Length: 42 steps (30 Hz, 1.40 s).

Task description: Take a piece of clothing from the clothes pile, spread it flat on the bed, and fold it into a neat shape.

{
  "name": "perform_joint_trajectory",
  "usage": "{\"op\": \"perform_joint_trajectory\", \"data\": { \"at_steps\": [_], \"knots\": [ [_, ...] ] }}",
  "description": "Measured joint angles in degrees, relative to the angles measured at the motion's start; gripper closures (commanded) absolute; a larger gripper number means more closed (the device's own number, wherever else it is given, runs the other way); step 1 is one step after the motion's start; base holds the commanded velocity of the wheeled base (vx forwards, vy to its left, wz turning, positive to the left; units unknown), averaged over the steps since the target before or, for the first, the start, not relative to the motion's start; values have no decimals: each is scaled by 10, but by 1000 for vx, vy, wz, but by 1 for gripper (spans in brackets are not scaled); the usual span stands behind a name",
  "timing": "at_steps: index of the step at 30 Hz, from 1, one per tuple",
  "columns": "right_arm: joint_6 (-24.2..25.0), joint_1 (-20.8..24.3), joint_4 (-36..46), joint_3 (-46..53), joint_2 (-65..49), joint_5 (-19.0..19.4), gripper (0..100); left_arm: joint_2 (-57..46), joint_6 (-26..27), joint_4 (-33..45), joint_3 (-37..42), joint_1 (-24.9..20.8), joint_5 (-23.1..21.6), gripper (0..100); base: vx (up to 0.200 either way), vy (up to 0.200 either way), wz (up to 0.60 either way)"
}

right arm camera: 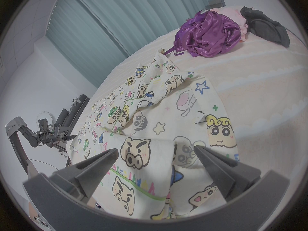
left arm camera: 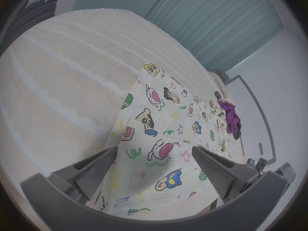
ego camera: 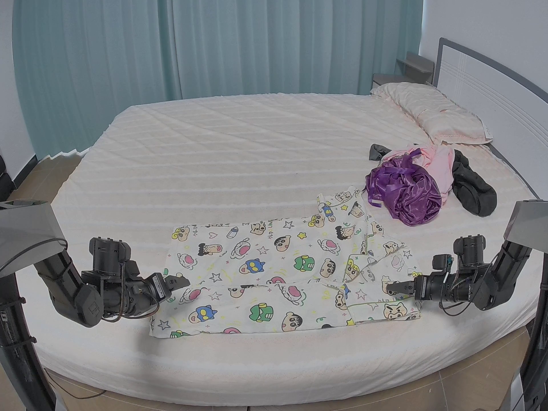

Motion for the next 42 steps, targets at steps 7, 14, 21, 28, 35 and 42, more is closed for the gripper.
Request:
{"op": "perform_joint_trajectory", "data": {
  "at_steps": [7, 14, 21, 28, 35, 42],
  "knots": [
    [0, 2, -1, -1, 6, 0, 0, 3, 28, 13, -7, 8, 13, 0, 0, 0, 0],
    [0, 4, -1, -1, 9, 0, 100, 9, 54, 13, -3, 10, 24, 100, 0, 0, 0],
    [0, 5, 0, 1, 14, -1, 100, 23, 55, 13, -3, 7, 24, 100, 0, 0, 0],
    [4, 5, -8, -4, 12, 0, 100, 26, 55, 14, 0, 9, 25, 100, 0, 0, 0],
    [7, 9, -60, -6, 6, -5, 100, 26, 55, 12, 5, 9, 25, 100, 0, 0, 0],
    [7, 18, -63, -13, 9, -20, 100, 28, 55, 11, 6, 8, 26, 100, 0, 0, 0]
  ]
}}
